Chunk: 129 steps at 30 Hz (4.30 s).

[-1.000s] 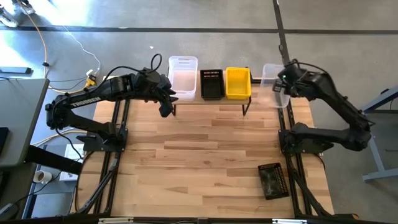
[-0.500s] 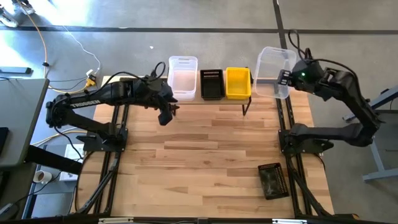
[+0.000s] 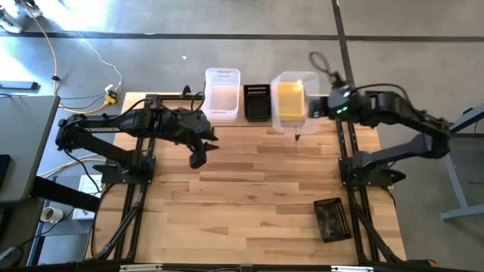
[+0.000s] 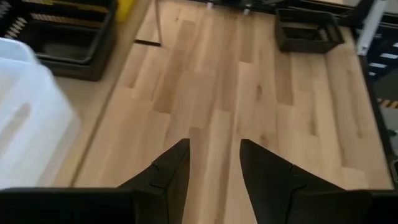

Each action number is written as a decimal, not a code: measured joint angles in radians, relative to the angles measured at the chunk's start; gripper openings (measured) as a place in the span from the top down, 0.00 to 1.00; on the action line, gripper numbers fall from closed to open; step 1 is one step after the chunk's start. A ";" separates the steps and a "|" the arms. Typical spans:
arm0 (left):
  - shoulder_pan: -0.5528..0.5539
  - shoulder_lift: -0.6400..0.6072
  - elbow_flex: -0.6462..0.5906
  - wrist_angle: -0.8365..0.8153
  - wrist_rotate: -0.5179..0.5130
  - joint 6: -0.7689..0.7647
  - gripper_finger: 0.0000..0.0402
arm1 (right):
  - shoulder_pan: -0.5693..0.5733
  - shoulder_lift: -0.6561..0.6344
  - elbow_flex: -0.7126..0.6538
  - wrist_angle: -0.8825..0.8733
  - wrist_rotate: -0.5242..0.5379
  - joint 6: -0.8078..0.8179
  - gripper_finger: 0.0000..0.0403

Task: Stack baskets on shelf by color
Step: Stack the transparent bin on top of the transparent bin

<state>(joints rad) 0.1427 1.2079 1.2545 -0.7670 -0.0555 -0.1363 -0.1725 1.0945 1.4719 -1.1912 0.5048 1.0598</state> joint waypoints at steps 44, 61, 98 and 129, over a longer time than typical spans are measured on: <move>-0.439 0.196 0.000 0.021 -0.289 -0.300 0.67 | 0.363 0.656 -0.002 0.565 0.090 0.084 1.00; -0.439 0.317 0.000 -0.006 -0.290 -0.306 0.67 | 0.347 0.669 -0.002 0.636 0.093 0.076 1.00; -0.427 0.316 0.001 -0.164 -0.322 -0.211 0.67 | 0.368 0.695 0.084 0.684 -0.006 0.041 1.00; -0.434 0.317 -0.003 -0.211 -0.326 -0.115 0.99 | 0.376 0.690 0.197 0.603 -0.134 -0.099 0.81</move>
<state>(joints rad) -0.2913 1.5249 1.2518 -0.9781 -0.3812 -0.2509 0.2034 1.7847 1.6688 -0.5887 0.3704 0.9603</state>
